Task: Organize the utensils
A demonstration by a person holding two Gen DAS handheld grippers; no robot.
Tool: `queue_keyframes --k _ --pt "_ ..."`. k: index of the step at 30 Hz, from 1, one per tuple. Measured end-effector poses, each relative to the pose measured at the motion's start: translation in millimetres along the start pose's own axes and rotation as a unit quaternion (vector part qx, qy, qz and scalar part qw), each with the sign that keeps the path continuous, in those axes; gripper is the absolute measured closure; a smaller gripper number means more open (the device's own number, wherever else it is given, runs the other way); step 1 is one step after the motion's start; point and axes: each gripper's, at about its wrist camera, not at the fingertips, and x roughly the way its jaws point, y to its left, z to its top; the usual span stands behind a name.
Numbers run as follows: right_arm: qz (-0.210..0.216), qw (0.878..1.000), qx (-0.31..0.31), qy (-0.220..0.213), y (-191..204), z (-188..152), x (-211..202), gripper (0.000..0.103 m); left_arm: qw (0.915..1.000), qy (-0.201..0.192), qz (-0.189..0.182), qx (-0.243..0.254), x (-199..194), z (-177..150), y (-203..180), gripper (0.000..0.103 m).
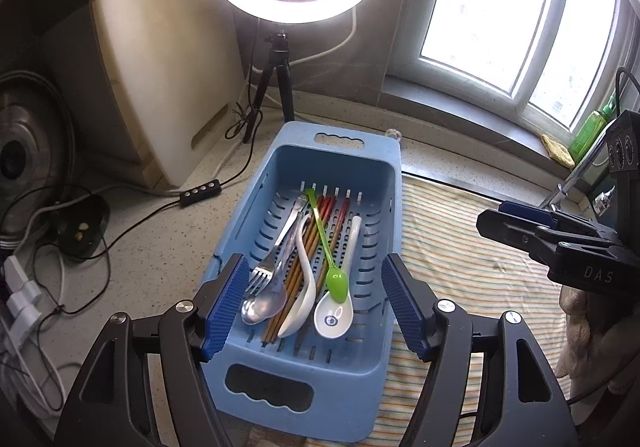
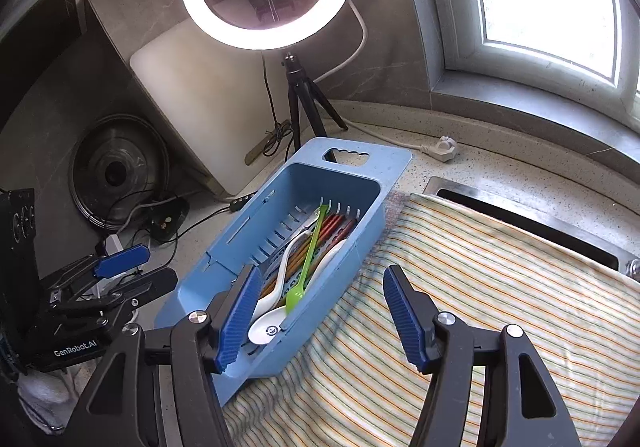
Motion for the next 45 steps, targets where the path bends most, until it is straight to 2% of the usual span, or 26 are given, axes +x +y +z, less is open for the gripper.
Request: queue_keyframes --k 4,8,13,27,45 --pt "-0.002 1.000 -0.010 -0.014 -5 -7 -19 0.033 1.0000 -0.002 0.005 -0.008 -10 -6 -12 0.034" --pt "-0.015 0.999 -0.033 -0.032 -6 -15 -38 0.031 0.9998 -0.012 0.016 -0.005 -22 -11 -26 0.027" --pt "-0.022 0.998 -0.050 -0.045 -11 -25 -60 0.027 0.9996 -0.020 0.014 -0.017 -36 -18 -41 0.027" --pt "-0.022 0.997 -0.058 -0.056 -30 -39 -92 0.026 0.9990 -0.033 0.024 -0.020 -54 -28 -74 0.024" --pt "-0.009 0.997 -0.053 -0.056 -36 -46 -100 0.025 0.9987 -0.033 0.035 -0.019 -63 -35 -84 0.024"
